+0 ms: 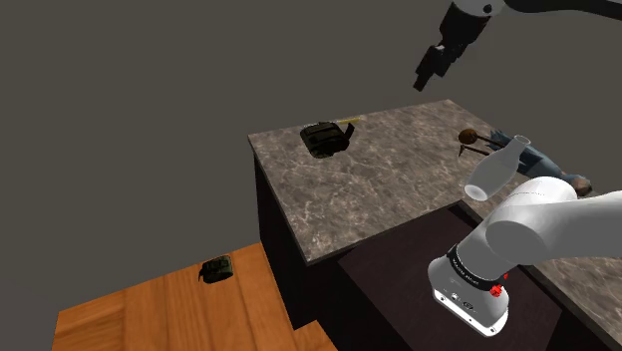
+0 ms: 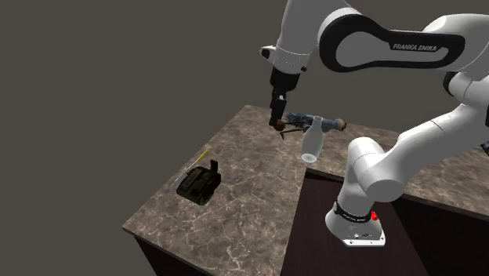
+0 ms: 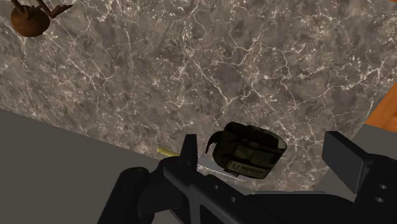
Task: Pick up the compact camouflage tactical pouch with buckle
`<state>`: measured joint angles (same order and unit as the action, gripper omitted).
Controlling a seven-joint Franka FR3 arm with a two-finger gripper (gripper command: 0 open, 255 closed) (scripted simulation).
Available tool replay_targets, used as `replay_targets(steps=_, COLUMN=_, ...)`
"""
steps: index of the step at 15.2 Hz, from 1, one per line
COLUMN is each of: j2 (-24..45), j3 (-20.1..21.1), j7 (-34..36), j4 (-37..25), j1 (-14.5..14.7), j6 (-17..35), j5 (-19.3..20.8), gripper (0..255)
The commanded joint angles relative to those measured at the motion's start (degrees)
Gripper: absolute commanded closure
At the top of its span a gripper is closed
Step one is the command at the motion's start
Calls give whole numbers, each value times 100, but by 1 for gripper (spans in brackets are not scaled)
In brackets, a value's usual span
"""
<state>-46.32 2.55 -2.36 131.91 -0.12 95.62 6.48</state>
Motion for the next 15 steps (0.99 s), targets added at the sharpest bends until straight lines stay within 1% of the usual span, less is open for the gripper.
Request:
replay_targets(steps=1, j2=0, j3=0, j7=0, j4=0, j1=0, j6=0, j5=0, gripper=0)
replay_targets(steps=8, j2=1272, j3=-173, j7=250, j4=-22, j1=-175, j6=971, j5=-55, gripper=0)
replay_targets(steps=15, j2=2701, j3=-347, j7=435, j4=-367, j1=-313, j6=1779, j5=-168, gripper=0)
